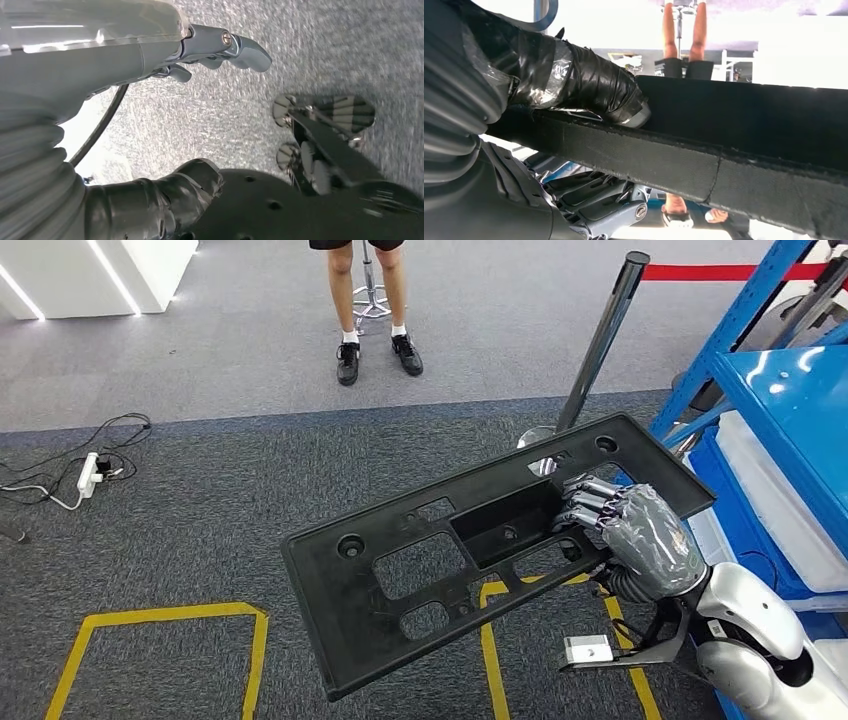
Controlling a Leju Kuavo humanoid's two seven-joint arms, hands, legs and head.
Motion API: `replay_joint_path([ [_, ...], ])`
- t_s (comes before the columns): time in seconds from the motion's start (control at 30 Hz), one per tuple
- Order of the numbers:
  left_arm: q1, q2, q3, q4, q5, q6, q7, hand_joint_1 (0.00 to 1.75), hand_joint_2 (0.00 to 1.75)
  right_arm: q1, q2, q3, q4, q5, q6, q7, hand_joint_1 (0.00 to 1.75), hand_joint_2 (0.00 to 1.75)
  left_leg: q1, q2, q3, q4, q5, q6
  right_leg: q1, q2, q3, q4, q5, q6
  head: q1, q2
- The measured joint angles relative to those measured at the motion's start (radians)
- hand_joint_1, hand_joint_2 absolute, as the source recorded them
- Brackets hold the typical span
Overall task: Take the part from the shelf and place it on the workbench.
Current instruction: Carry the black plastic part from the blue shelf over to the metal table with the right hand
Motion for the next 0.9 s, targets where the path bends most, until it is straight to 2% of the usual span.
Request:
replay_joint_path([
  [0.03, 0.0, 0.002, 0.0, 0.0, -0.001, -0.001, 0.0, 0.0, 1.75, -0.001, -0.002, -0.004, 0.0, 0.0, 0.0, 0.001, 1.75, 1.75, -0.007, 0.017, 0.034, -0.062, 0.015, 0.007, 0.001, -0.01, 0.001, -0.001, 0.0, 0.002, 0.0, 0.0],
  [0.07, -0.001, 0.003, 0.0, 0.0, -0.001, -0.001, 0.001, 0.0, 1.75, -0.002, -0.005, -0.007, -0.001, 0.001, 0.0, 0.002, 1.75, 1.75, -0.014, 0.03, 0.055, -0.101, 0.021, 0.014, 0.002, -0.019, 0.002, -0.002, 0.0, 0.005, 0.0, 0.0],
  [0.1, -0.001, 0.005, 0.0, 0.0, -0.002, -0.002, 0.001, 0.0, 1.75, -0.002, -0.008, -0.011, -0.001, 0.002, 0.0, 0.003, 1.75, 1.75, -0.02, 0.035, 0.062, -0.119, 0.018, 0.019, 0.002, -0.029, 0.002, -0.003, 0.002, 0.009, 0.0, 0.0],
  [0.17, 0.0, 0.005, 0.0, 0.0, -0.002, -0.003, 0.001, 0.0, 1.75, 0.001, -0.015, -0.016, -0.004, 0.002, -0.001, 0.004, 1.75, 1.75, -0.021, 0.019, 0.064, -0.135, 0.028, 0.031, 0.001, -0.046, 0.005, -0.009, 0.004, 0.019, 0.0, 0.0],
  [0.2, 0.001, 0.005, 0.0, 0.0, -0.002, -0.003, 0.001, 0.0, 1.75, 0.003, -0.02, -0.02, -0.006, 0.002, -0.001, 0.005, 1.75, 1.75, -0.019, 0.01, 0.068, -0.147, 0.035, 0.037, 0.0, -0.036, 0.004, -0.004, -0.003, 0.024, 0.001, 0.0],
  [0.23, 0.001, 0.005, 0.0, 0.0, -0.002, -0.004, 0.001, 0.0, 1.75, 0.005, -0.025, -0.025, -0.009, 0.002, -0.002, 0.005, 1.75, 1.75, -0.016, 0.001, 0.073, -0.157, 0.042, 0.043, -0.002, -0.013, -0.004, 0.017, -0.021, 0.027, 0.002, 0.0],
  [0.3, 0.001, 0.004, 0.0, 0.0, -0.003, -0.007, 0.001, 0.0, 1.75, 0.013, -0.035, -0.035, -0.012, 0.002, -0.002, 0.005, 1.75, 1.75, -0.013, -0.016, 0.075, -0.167, 0.052, 0.051, -0.004, 0.047, -0.05, 0.124, -0.083, 0.03, 0.003, 0.0],
  [0.33, 0.001, 0.004, 0.0, 0.0, -0.003, -0.008, 0.001, 0.0, 1.75, 0.019, -0.038, -0.039, -0.013, 0.003, -0.002, 0.005, 1.75, 1.75, -0.014, -0.026, 0.071, -0.165, 0.053, 0.053, -0.004, 0.064, -0.081, 0.192, -0.112, 0.031, 0.003, 0.0],
  [0.37, 0.001, 0.004, 0.0, 0.0, -0.004, -0.008, 0.001, 0.0, 1.75, 0.025, -0.041, -0.041, -0.013, 0.003, -0.002, 0.006, 1.75, 1.75, -0.014, -0.038, 0.067, -0.162, 0.054, 0.054, -0.005, 0.071, -0.105, 0.243, -0.127, 0.032, 0.003, 0.0],
  [0.4, 0.001, 0.004, 0.0, 0.0, -0.004, -0.008, 0.001, 0.0, 1.75, 0.03, -0.042, -0.043, -0.013, 0.003, -0.002, 0.006, 1.75, 1.75, -0.014, -0.05, 0.063, -0.157, 0.054, 0.055, -0.005, 0.074, -0.115, 0.263, -0.123, 0.033, 0.003, 0.0],
  [0.43, 0.001, 0.004, 0.0, 0.0, -0.006, -0.007, 0.0, 0.0, 1.75, 0.033, -0.042, -0.045, -0.013, 0.003, -0.002, 0.007, 1.75, 1.75, -0.014, -0.063, 0.06, -0.15, 0.053, 0.054, -0.006, 0.075, -0.106, 0.242, -0.1, 0.033, 0.003, 0.0],
  [0.47, 0.001, 0.004, -0.001, 0.0, -0.008, -0.006, -0.001, 0.0, 1.75, 0.035, -0.043, -0.048, -0.014, 0.004, -0.002, 0.008, 1.75, 1.75, -0.014, -0.076, 0.057, -0.144, 0.052, 0.052, -0.008, 0.081, -0.081, 0.189, -0.063, 0.033, 0.003, 0.0],
  [0.53, -0.001, 0.004, -0.001, 0.0, -0.014, -0.003, -0.005, 0.0, 1.75, 0.037, -0.043, -0.056, -0.015, 0.004, -0.002, 0.008, 1.75, 1.75, -0.013, -0.101, 0.049, -0.128, 0.047, 0.046, -0.012, 0.121, -0.025, 0.069, -0.011, 0.03, 0.002, 0.0],
  [0.6, -0.001, 0.004, -0.002, 0.0, -0.018, 0.001, -0.007, 0.0, 1.75, 0.04, -0.044, -0.062, -0.017, 0.004, -0.002, 0.009, 1.75, 1.75, -0.011, -0.121, 0.032, -0.116, 0.048, 0.037, -0.011, 0.147, -0.002, 0.017, -0.007, 0.027, 0.002, 0.0],
  [0.67, 0.002, 0.005, -0.002, 0.0, -0.021, 0.002, -0.008, 0.0, 1.75, 0.042, -0.045, -0.065, -0.018, 0.005, -0.001, 0.01, 1.75, 1.75, -0.009, -0.142, 0.019, -0.115, 0.053, 0.026, -0.012, 0.129, 0.001, 0.006, -0.008, 0.02, 0.003, 0.0],
  [0.7, 0.004, 0.005, -0.002, 0.0, -0.021, 0.003, -0.008, 0.0, 1.75, 0.042, -0.045, -0.065, -0.018, 0.006, -0.001, 0.011, 1.75, 1.75, -0.011, -0.138, 0.014, -0.111, 0.049, 0.021, -0.014, 0.118, 0.003, 0.0, -0.005, 0.015, 0.002, 0.0],
  [0.77, 0.005, 0.006, -0.002, 0.0, -0.022, 0.003, -0.008, 0.0, 1.75, 0.043, -0.044, -0.065, -0.018, 0.006, -0.001, 0.011, 1.75, 1.75, -0.013, -0.093, -0.015, -0.055, 0.014, 0.01, -0.018, 0.091, 0.009, -0.014, 0.001, 0.004, -0.003, 0.0],
  [0.8, 0.004, 0.005, -0.002, 0.0, -0.022, 0.003, -0.008, 0.0, 1.75, 0.044, -0.044, -0.066, -0.018, 0.006, 0.0, 0.011, 1.75, 1.75, -0.011, -0.063, -0.043, 0.001, -0.014, 0.004, -0.015, 0.079, 0.011, -0.017, 0.001, 0.001, -0.006, 0.0],
  [0.83, 0.003, 0.005, -0.002, 0.0, -0.022, 0.003, -0.009, 0.0, 1.75, 0.044, -0.043, -0.066, -0.018, 0.006, 0.001, 0.011, 1.75, 1.75, -0.008, -0.043, -0.076, 0.068, -0.041, 0.0, -0.013, 0.065, 0.012, -0.018, -0.001, -0.001, -0.007, 0.0],
  [0.87, 0.003, 0.005, -0.002, 0.0, -0.023, 0.003, -0.009, 0.0, 1.75, 0.044, -0.043, -0.066, -0.018, 0.006, 0.003, 0.011, 1.75, 1.75, -0.003, -0.033, -0.106, 0.123, -0.056, -0.004, -0.011, 0.051, 0.014, -0.018, -0.004, -0.002, -0.008, 0.0],
  [0.9, 0.003, 0.005, -0.002, 0.0, -0.023, 0.003, -0.009, 0.0, 1.75, 0.043, -0.043, -0.066, -0.017, 0.006, 0.004, 0.011, 1.75, 1.75, 0.0, -0.028, -0.122, 0.152, -0.056, -0.006, -0.011, 0.038, 0.017, -0.017, -0.009, -0.002, -0.008, 0.0],
])
